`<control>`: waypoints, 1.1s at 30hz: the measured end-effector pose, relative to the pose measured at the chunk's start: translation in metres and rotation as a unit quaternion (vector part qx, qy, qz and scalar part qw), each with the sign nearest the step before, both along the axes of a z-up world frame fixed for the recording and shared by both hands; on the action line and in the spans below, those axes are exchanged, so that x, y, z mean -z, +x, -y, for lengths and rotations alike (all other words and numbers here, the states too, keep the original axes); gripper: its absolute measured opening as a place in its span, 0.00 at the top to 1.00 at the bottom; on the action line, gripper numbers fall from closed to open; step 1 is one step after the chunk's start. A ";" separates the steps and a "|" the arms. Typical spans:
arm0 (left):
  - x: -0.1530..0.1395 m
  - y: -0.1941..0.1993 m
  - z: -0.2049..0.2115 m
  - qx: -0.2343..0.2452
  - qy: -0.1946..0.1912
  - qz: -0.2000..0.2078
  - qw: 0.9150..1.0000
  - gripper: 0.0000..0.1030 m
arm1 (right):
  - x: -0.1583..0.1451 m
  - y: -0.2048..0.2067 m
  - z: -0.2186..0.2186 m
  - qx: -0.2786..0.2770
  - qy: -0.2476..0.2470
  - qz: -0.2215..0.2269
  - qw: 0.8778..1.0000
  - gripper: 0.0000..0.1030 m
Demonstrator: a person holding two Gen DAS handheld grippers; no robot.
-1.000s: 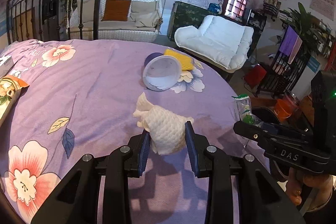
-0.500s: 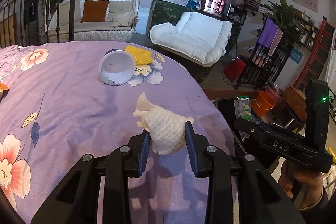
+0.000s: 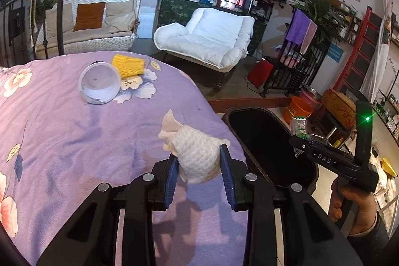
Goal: Collect trash
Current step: 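Carry the white tissue and snack packet over the black bin with both tools, then open the right tool to drop the snack packet while the left tool lowers the tissue into the bin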
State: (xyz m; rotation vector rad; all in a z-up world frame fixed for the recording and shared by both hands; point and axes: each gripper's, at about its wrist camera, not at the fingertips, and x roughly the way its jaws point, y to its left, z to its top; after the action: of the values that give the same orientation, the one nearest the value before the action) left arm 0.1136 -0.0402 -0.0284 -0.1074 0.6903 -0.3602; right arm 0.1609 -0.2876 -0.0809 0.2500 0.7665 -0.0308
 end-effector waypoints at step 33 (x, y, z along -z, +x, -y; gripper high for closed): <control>0.014 0.028 0.127 0.141 0.031 -0.028 0.989 0.68 | -0.011 -0.024 0.059 0.090 0.005 0.027 0.996 0.26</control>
State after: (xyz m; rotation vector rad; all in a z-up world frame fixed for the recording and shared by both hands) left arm 0.1419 -0.1668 -0.0427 0.0396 0.7741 -0.6077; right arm 0.1366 -0.3466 -0.0694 0.3282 0.6880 -0.1889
